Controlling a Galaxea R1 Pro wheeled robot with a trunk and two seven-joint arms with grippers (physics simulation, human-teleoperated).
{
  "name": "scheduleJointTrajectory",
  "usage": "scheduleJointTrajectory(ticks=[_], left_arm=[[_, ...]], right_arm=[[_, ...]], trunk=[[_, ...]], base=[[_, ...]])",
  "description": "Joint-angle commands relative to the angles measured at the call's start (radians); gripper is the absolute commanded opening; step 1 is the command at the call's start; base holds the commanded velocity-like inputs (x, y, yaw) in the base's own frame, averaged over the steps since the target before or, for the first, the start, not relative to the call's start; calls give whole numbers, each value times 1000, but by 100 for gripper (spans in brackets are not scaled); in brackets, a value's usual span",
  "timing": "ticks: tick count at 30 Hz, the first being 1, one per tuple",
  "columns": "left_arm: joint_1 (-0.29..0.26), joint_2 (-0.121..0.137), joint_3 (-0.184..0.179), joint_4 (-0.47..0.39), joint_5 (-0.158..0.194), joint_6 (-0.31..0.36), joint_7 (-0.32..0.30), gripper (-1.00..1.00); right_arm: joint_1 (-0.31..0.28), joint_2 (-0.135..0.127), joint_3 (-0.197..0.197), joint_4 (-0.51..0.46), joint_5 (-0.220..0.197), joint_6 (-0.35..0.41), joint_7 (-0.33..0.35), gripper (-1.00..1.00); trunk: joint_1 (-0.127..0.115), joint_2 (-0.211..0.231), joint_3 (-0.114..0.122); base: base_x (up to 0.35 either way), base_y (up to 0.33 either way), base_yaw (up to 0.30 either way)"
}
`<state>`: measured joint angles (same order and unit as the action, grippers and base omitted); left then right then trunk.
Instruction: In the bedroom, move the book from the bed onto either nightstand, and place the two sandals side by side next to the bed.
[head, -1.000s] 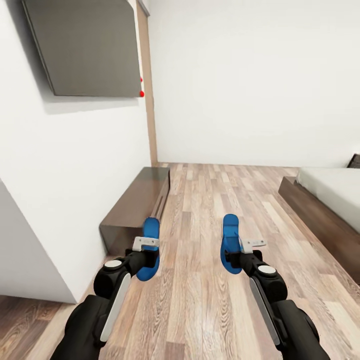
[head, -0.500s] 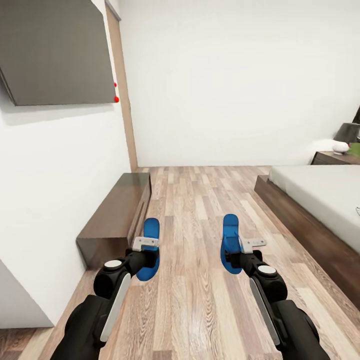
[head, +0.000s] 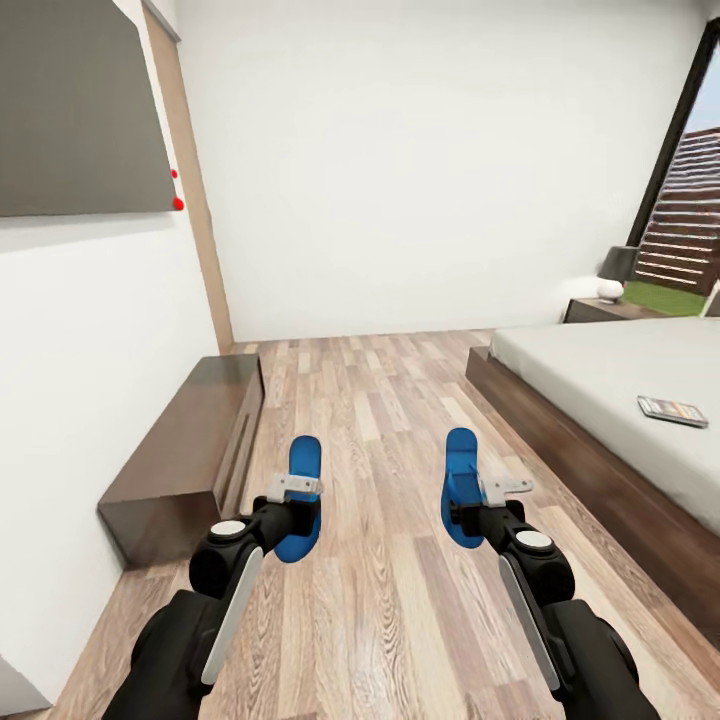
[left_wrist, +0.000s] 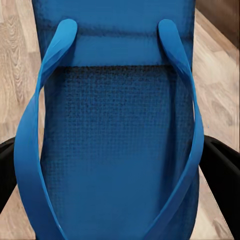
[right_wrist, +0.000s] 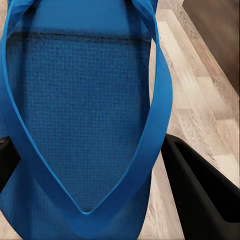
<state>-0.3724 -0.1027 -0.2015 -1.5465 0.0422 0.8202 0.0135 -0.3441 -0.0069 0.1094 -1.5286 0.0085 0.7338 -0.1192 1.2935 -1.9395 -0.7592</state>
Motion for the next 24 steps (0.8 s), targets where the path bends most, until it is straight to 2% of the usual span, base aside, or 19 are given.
scheduleJointTrajectory(ticks=[1,8,24], left_arm=[[0,0,-6,-1,2,5,2,-100],[0,1,-13,0,2,5,2,-100],[0,1,-12,0,3,5,7,-100]], right_arm=[[-1,-1,3,-1,1,6,-5,-100],[-1,-1,3,-1,1,6,-5,-100],[-2,-1,3,-1,5,6,-5,-100]], trunk=[[0,0,0],[0,0,4],[0,0,-12]], base=[[0,0,-273],[0,0,-271],[0,0,-225]])
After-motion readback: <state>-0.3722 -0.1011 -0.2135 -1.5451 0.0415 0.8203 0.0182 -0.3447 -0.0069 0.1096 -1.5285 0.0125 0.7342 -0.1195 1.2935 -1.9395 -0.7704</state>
